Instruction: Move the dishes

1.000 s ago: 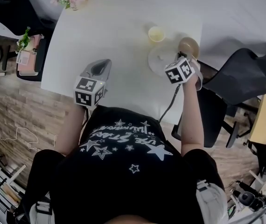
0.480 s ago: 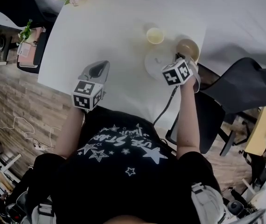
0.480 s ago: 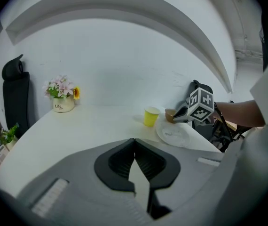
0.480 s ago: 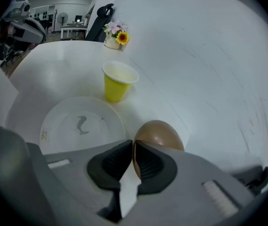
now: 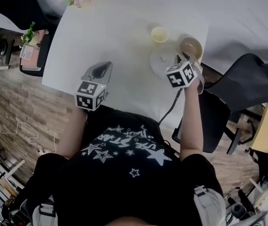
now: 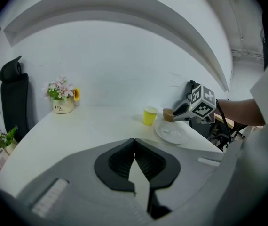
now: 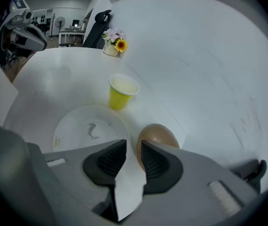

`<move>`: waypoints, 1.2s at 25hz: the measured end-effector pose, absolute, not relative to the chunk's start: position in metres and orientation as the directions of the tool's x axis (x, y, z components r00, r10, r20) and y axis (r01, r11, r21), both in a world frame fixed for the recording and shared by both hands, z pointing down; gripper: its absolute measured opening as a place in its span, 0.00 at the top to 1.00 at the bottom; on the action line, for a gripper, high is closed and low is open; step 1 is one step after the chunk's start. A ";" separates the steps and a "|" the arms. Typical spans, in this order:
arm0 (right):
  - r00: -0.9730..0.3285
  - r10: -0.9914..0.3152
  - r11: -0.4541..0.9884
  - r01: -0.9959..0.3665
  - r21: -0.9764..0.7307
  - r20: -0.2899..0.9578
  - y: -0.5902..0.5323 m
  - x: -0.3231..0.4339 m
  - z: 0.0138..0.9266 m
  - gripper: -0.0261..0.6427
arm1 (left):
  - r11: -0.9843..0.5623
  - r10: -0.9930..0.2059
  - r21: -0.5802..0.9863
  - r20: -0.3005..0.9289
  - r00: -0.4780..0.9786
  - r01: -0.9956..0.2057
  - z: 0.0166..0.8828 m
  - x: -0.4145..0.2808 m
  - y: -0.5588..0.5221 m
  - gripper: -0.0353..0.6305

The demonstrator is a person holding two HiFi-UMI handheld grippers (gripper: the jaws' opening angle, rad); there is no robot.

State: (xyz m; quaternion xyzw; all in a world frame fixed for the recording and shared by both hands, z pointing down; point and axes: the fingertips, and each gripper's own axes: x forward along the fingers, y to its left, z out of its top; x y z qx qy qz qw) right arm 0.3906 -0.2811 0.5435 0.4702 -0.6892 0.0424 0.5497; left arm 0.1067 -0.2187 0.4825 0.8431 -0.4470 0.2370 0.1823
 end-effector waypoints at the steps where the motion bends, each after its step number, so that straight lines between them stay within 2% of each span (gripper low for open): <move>1: 0.060 -0.608 0.540 -0.699 0.469 0.791 -0.278 0.389 0.539 0.80 | -0.543 -0.664 0.100 0.557 0.499 -0.833 0.482 0.104 -0.221 0.93; 6: 0.152 -0.630 0.440 -0.738 0.512 0.762 -0.260 0.377 0.520 0.80 | -0.622 -0.618 0.134 0.521 0.589 -0.771 0.481 0.090 -0.237 0.93; 14: 0.316 -0.606 0.276 -0.777 0.566 0.730 -0.229 0.330 0.505 0.80 | -0.789 -0.458 0.166 0.483 0.746 -0.592 0.476 0.050 -0.256 0.93; 19: 0.400 -0.636 0.097 -0.807 0.583 0.660 -0.212 0.294 0.485 0.80 | -0.850 -0.384 0.164 0.458 0.802 -0.500 0.473 0.021 -0.264 0.93; 24: 0.489 -0.645 -0.145 -0.833 0.534 0.588 -0.169 0.260 0.464 0.87 | -0.915 -0.265 0.164 0.446 0.855 -0.369 0.471 0.002 -0.251 0.93; 27: 0.533 -0.642 -0.233 -0.820 0.522 0.551 -0.142 0.239 0.456 0.95 | -0.937 -0.203 0.170 0.445 0.872 -0.304 0.473 -0.008 -0.239 0.93; 30: 0.535 -0.648 -0.300 -0.834 0.463 0.543 -0.118 0.218 0.453 0.95 | -0.953 -0.150 0.172 0.449 0.881 -0.250 0.475 -0.013 -0.229 0.93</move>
